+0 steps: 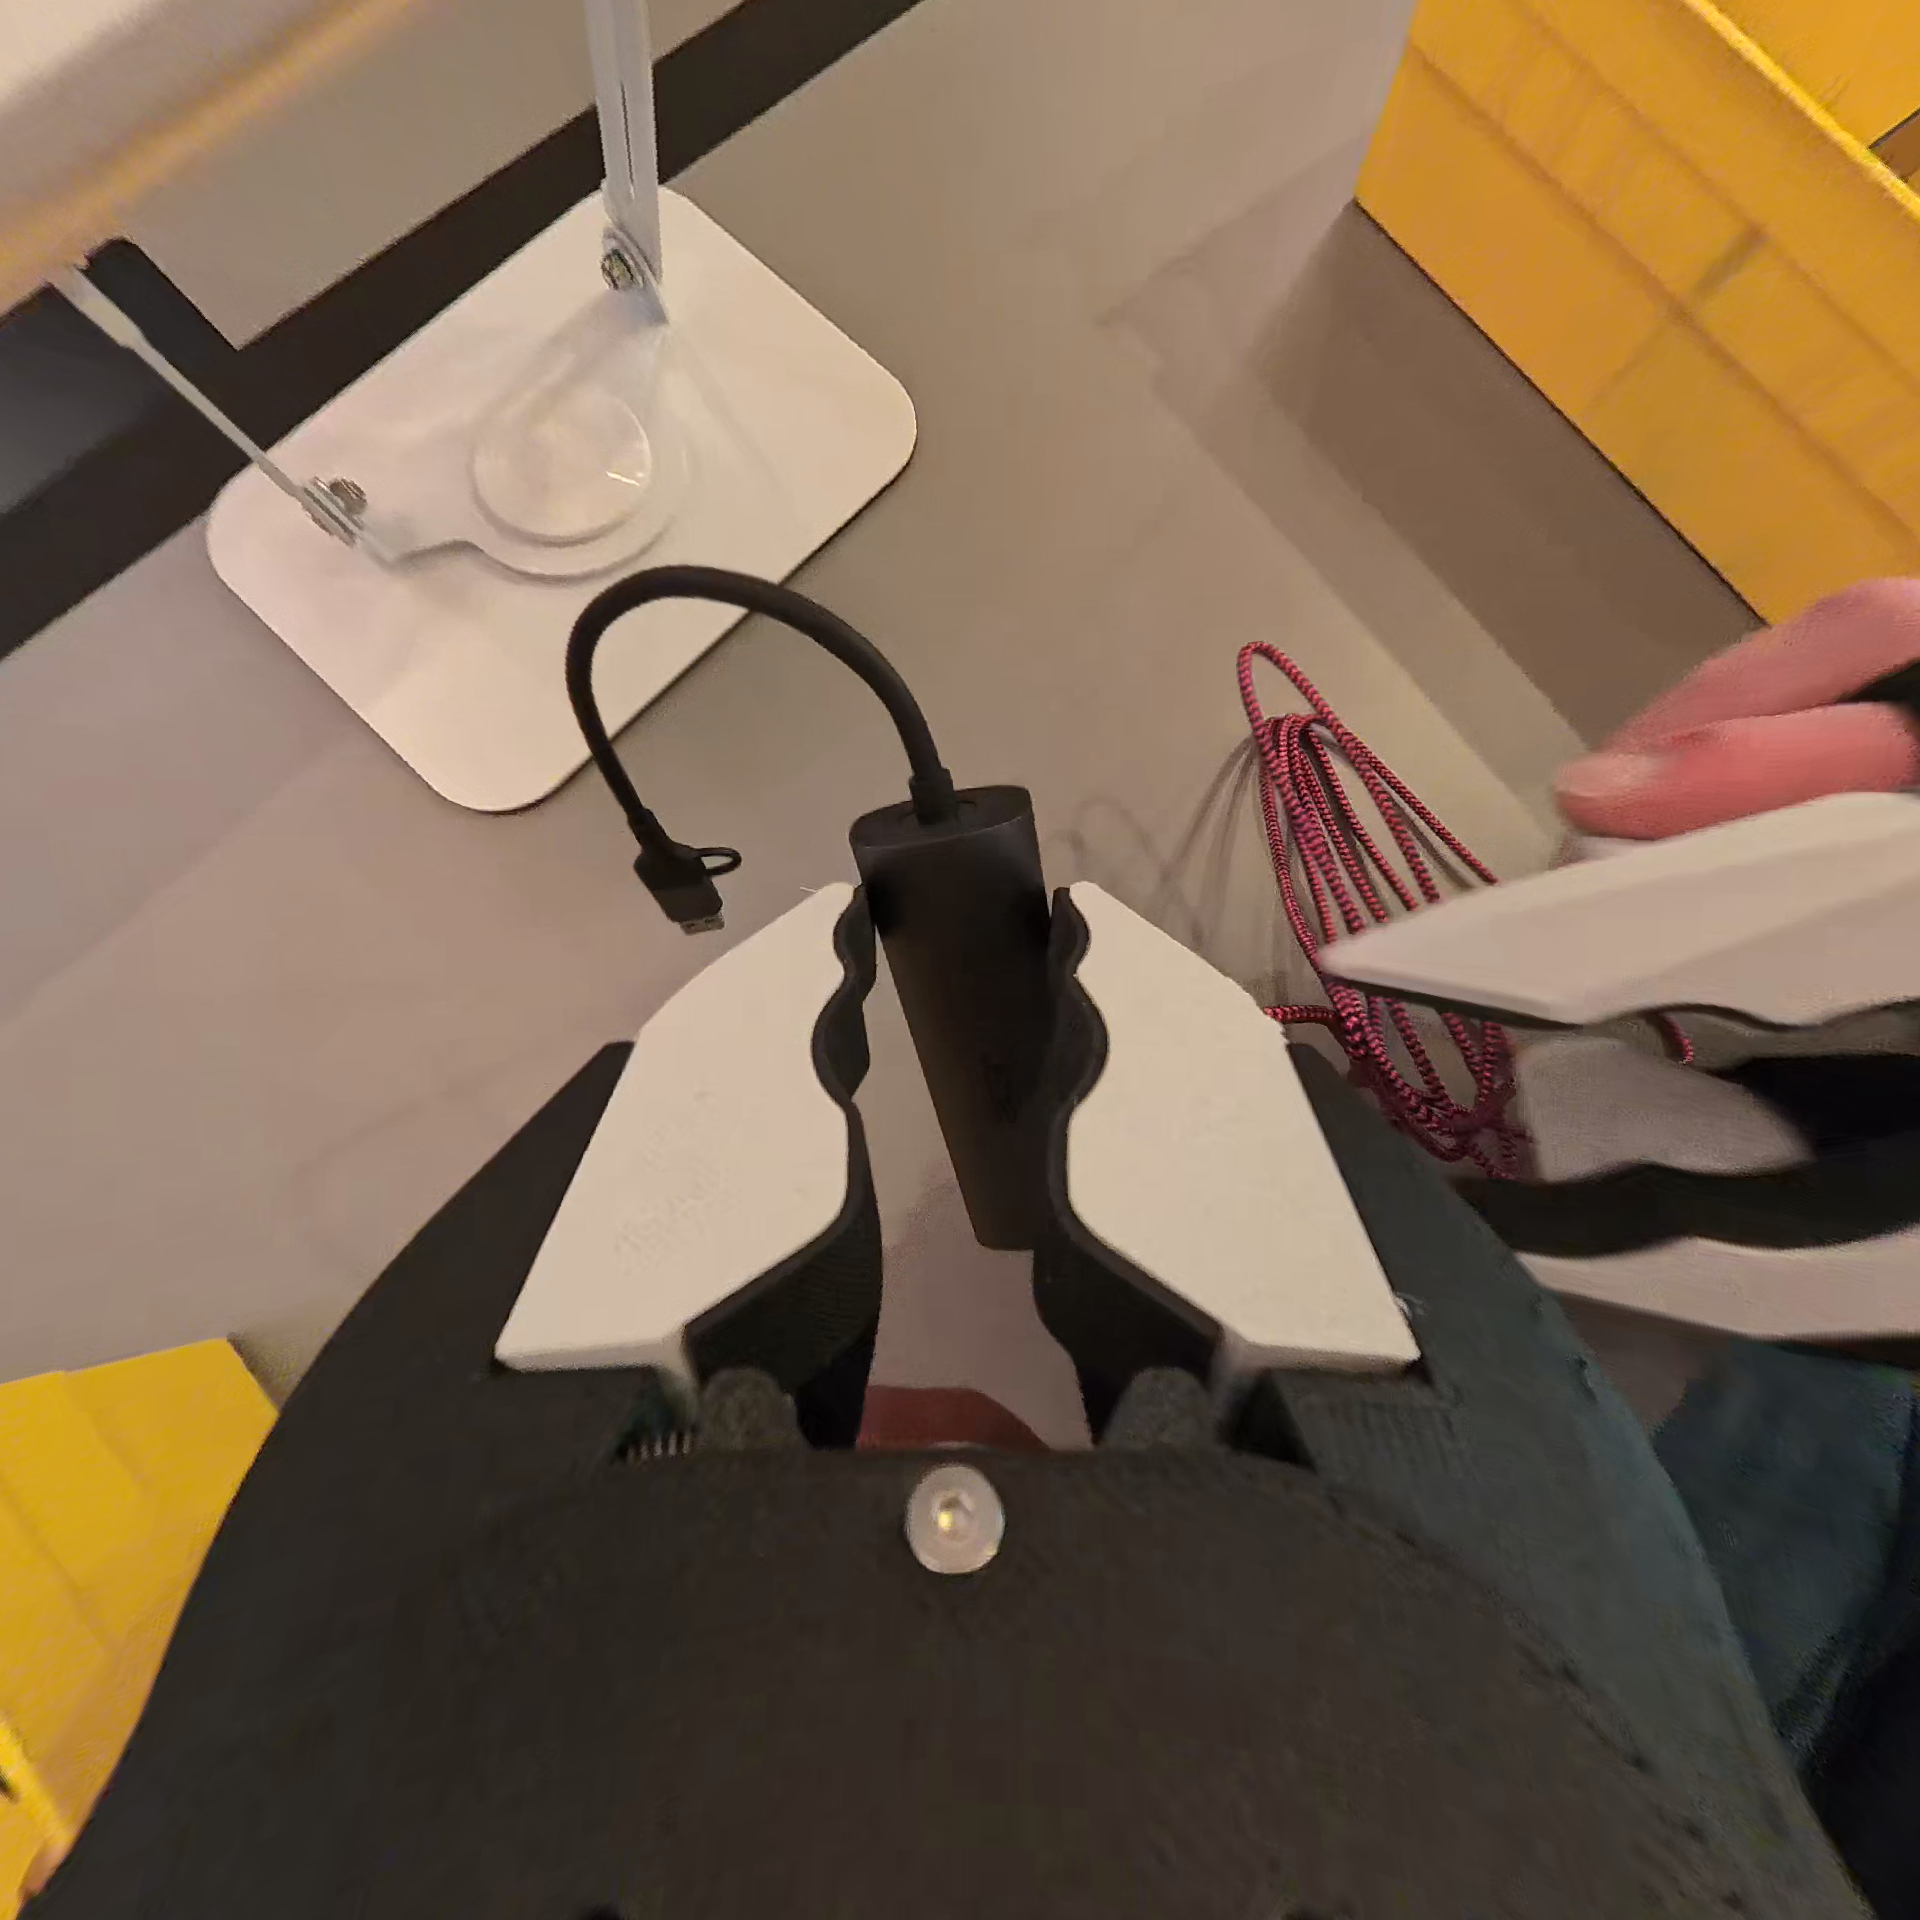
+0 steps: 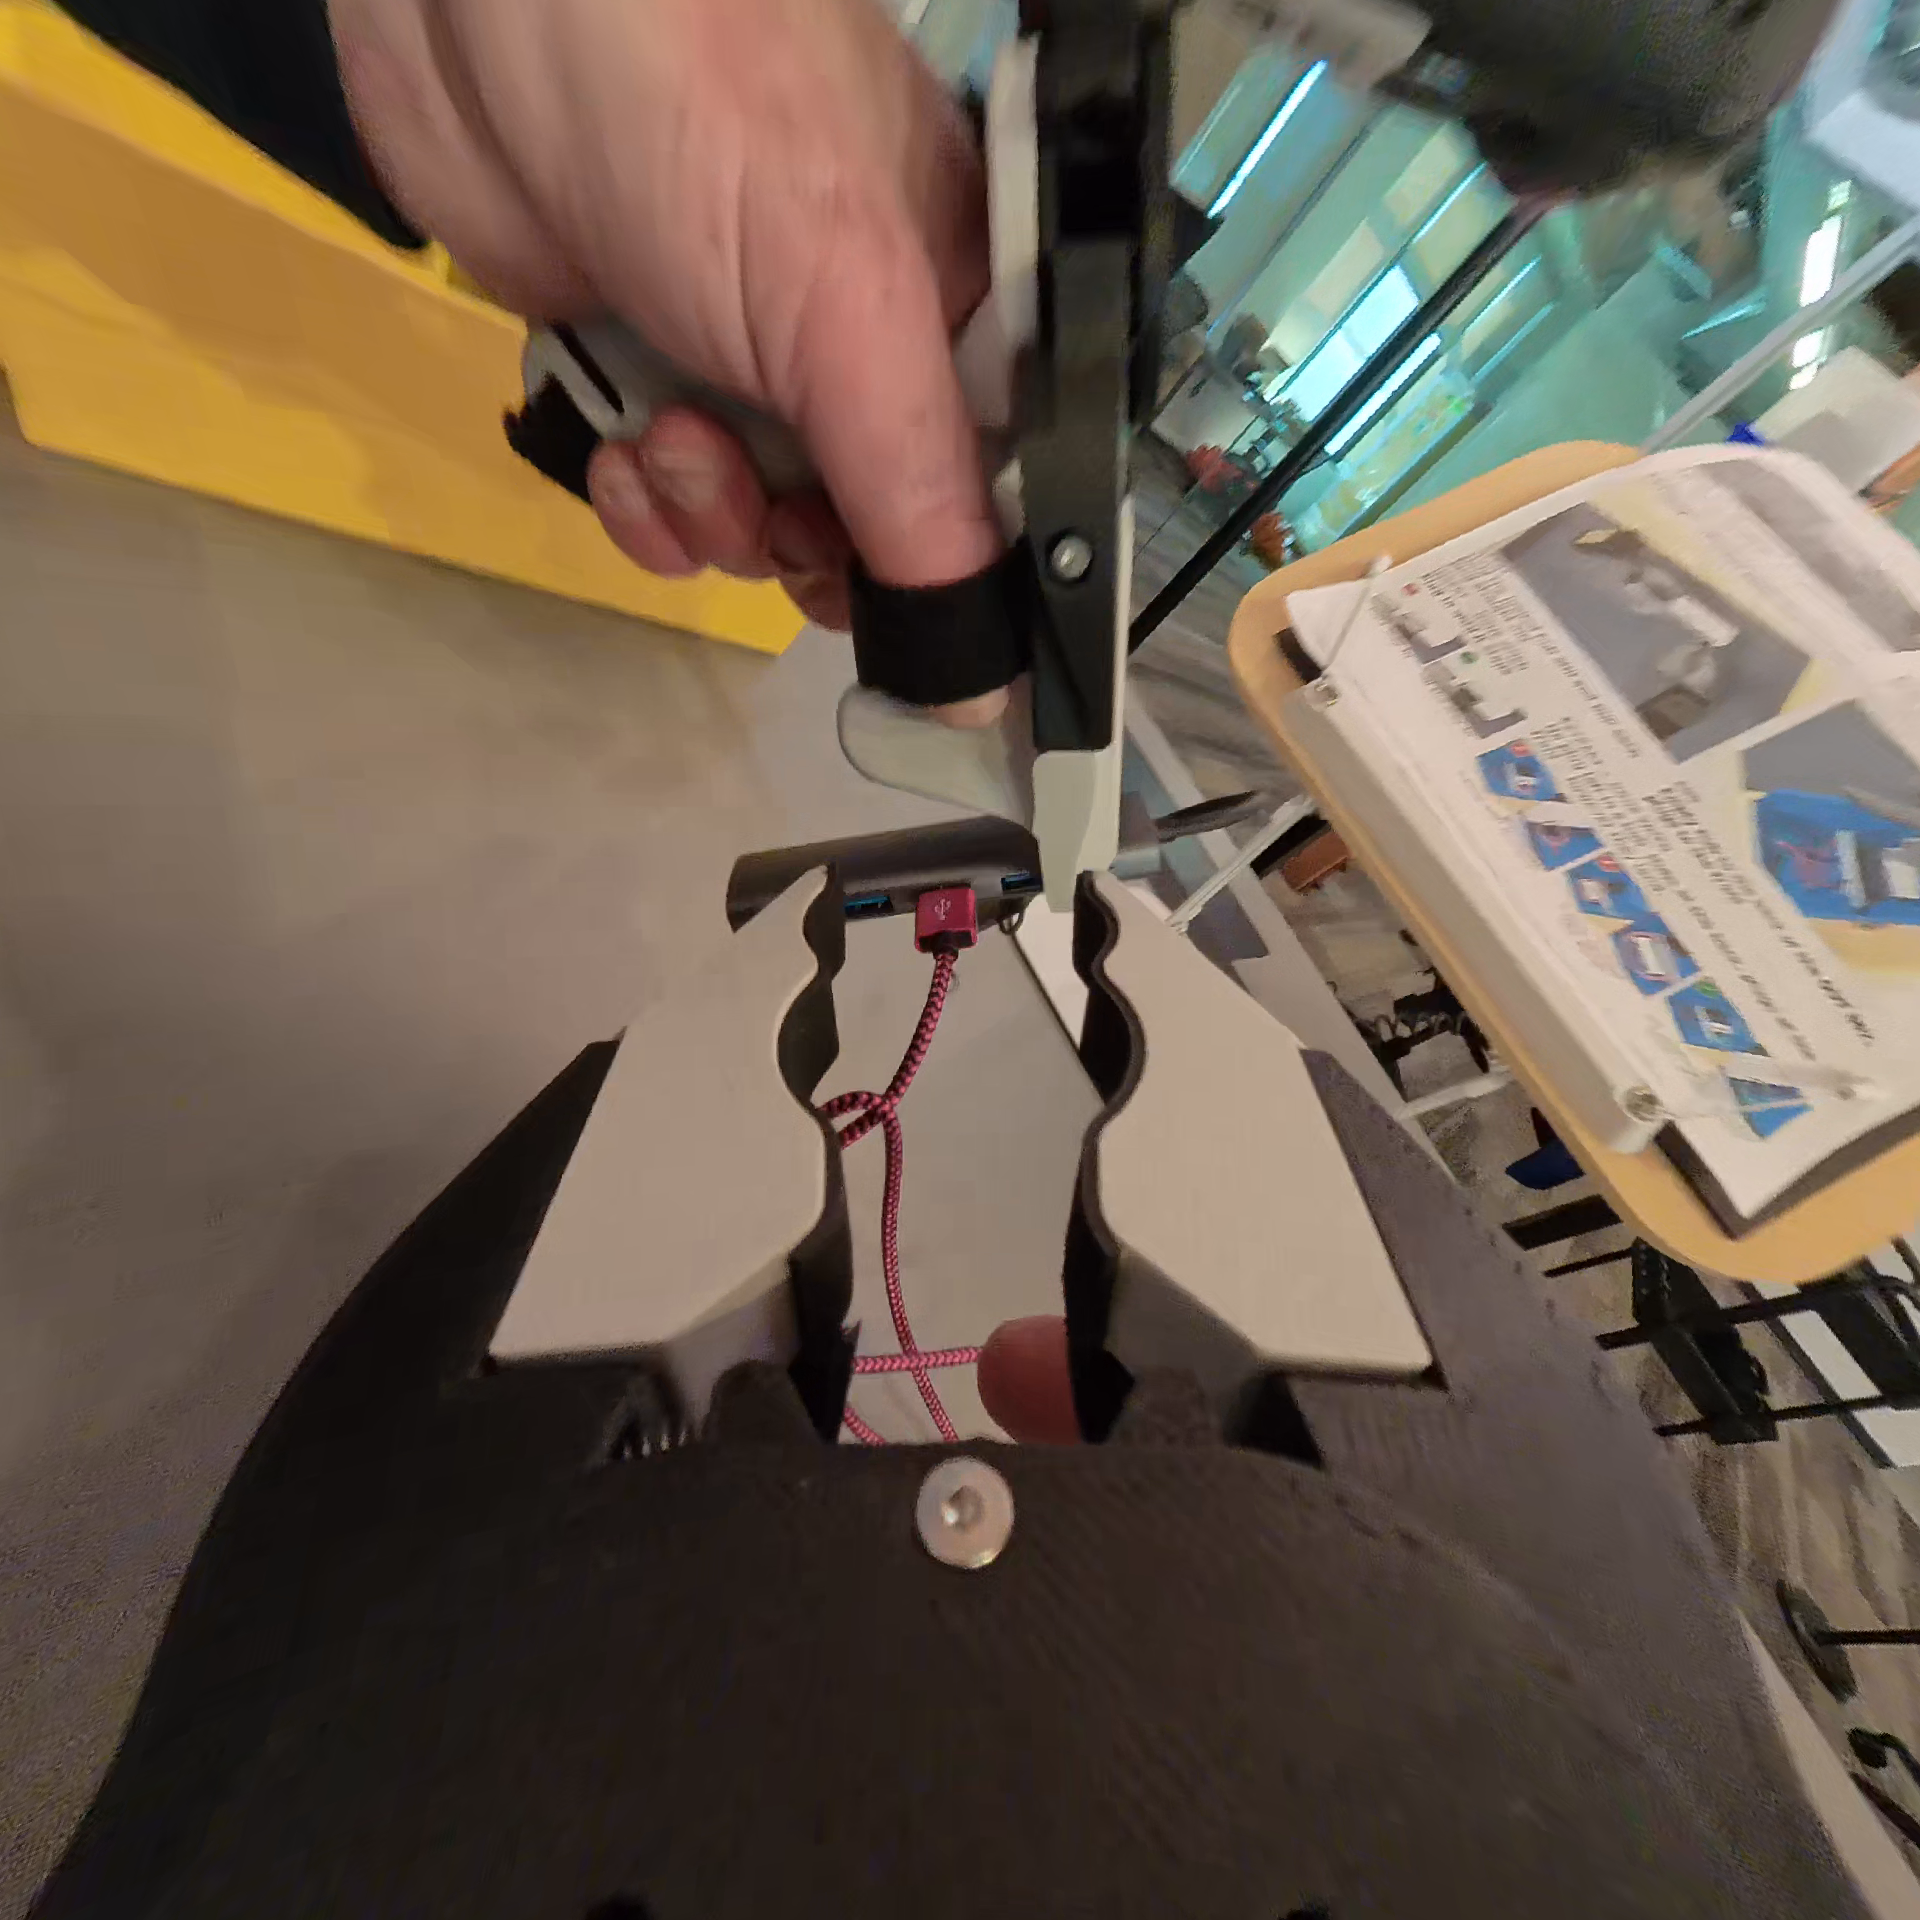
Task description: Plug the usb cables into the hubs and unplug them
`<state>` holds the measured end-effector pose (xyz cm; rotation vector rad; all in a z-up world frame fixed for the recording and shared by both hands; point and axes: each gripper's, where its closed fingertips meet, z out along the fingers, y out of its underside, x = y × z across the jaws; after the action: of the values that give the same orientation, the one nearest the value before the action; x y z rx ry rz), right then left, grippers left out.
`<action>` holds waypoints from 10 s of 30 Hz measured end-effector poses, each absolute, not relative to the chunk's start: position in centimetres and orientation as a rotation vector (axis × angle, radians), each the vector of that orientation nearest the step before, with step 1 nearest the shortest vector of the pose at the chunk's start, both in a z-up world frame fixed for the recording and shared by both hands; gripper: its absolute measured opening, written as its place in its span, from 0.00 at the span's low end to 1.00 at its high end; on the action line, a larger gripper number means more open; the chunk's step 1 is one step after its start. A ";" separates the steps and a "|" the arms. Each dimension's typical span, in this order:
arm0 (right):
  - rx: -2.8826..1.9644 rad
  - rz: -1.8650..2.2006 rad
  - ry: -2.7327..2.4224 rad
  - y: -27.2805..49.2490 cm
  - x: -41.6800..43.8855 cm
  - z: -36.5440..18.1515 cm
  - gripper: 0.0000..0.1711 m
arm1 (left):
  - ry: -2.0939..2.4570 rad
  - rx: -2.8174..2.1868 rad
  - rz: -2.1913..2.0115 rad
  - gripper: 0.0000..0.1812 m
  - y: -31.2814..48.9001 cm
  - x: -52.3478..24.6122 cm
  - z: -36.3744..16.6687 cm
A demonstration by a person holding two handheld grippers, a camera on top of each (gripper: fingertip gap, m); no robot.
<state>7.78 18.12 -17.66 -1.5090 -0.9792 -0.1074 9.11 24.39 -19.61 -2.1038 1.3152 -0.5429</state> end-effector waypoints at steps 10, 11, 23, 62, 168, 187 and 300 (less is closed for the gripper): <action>-1.536 -0.356 -1.230 21.4 7.5 -22.7 0.12 | 1.328 -2.176 -0.600 0.17 24.5 8.3 -21.3; -1.530 -0.344 -1.240 21.4 7.3 -22.9 0.09 | 1.325 -2.179 -0.608 0.17 24.6 8.3 -21.3; -1.533 0.262 -1.013 20.3 8.2 -21.6 0.07 | 1.414 -1.867 -0.587 0.31 23.7 8.1 -18.2; -1.237 1.326 -0.916 13.8 9.7 -16.7 0.07 | 1.514 -1.278 -1.121 0.77 13.6 9.0 -17.6; -1.331 0.536 -0.680 13.9 18.4 1.3 0.08 | 0.908 -1.214 -1.388 0.69 17.6 3.7 -13.6; -1.391 -0.240 0.006 7.5 40.7 5.0 0.08 | 0.917 -1.222 -1.433 0.69 17.1 4.4 -14.1; -2.642 -0.723 -1.080 14.7 53.3 -28.4 0.20 | 1.142 -1.276 -1.554 0.13 13.1 7.7 -15.3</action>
<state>53.34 14.70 -28.38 -2.6423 -1.0799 -0.7231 7.66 13.08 -15.28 -1.2757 1.1423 -1.5538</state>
